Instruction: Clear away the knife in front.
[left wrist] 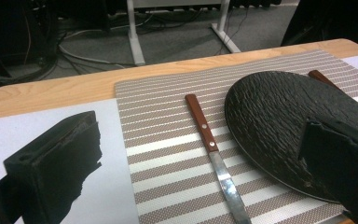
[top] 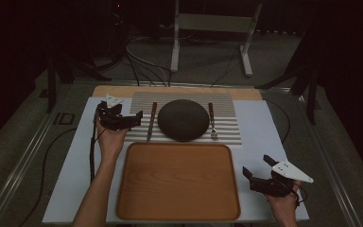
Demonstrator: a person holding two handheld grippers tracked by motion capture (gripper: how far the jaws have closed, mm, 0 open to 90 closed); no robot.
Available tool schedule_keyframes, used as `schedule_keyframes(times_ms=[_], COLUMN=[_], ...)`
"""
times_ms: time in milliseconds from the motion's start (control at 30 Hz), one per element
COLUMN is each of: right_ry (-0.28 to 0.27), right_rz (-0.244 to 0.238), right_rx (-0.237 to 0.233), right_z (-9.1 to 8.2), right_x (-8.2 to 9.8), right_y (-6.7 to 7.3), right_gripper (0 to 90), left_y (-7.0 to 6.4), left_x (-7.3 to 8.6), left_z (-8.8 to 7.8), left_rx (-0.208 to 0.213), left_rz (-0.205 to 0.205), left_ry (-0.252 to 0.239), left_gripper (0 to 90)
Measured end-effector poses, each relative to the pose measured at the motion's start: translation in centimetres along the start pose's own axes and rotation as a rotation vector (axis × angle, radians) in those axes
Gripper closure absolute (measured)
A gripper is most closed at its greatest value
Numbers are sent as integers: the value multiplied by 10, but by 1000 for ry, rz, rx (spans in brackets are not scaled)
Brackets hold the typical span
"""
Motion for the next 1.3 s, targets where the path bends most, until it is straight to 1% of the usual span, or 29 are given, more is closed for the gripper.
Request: schedule_keyframes(times_ms=[33,300,533,633,900,1033,1300], right_ry=[0,-1,0,0,-1,-1,-2], right_rz=[0,3,1,0,3,3,3], right_rx=[0,-1,-2,-2,-4,-5,-6], right_z=[0,0,0,0,0,0,0], right_x=[0,0,0,0,0,0,0], right_y=[0,0,0,0,0,0,0], right_gripper=[71,71,71,71,71,71,71], left_y=[-1,-2,-2,-2,-3,-3,-4], left_x=[0,1,1,1,7,9,13], left_z=[4,11,19,22,34,38,50], left_rx=[-4,-10,-9,-9,-9,-10,-11], left_rz=[2,10,-5,-5,-3,-2,-9], left_ry=[1,14,19,20,37,45,64], left_gripper=[0,0,0,0,0,0,0])
Point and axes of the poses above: each handheld gripper's, and its own axes: z roughly forward along the jaws, x roughly out of its underside, y roughly to its left, the point moved 9 cm from there along z, roughly forward along the jaws, and after that the axes turned 12 degrees about -z, right-handed, at the moved point
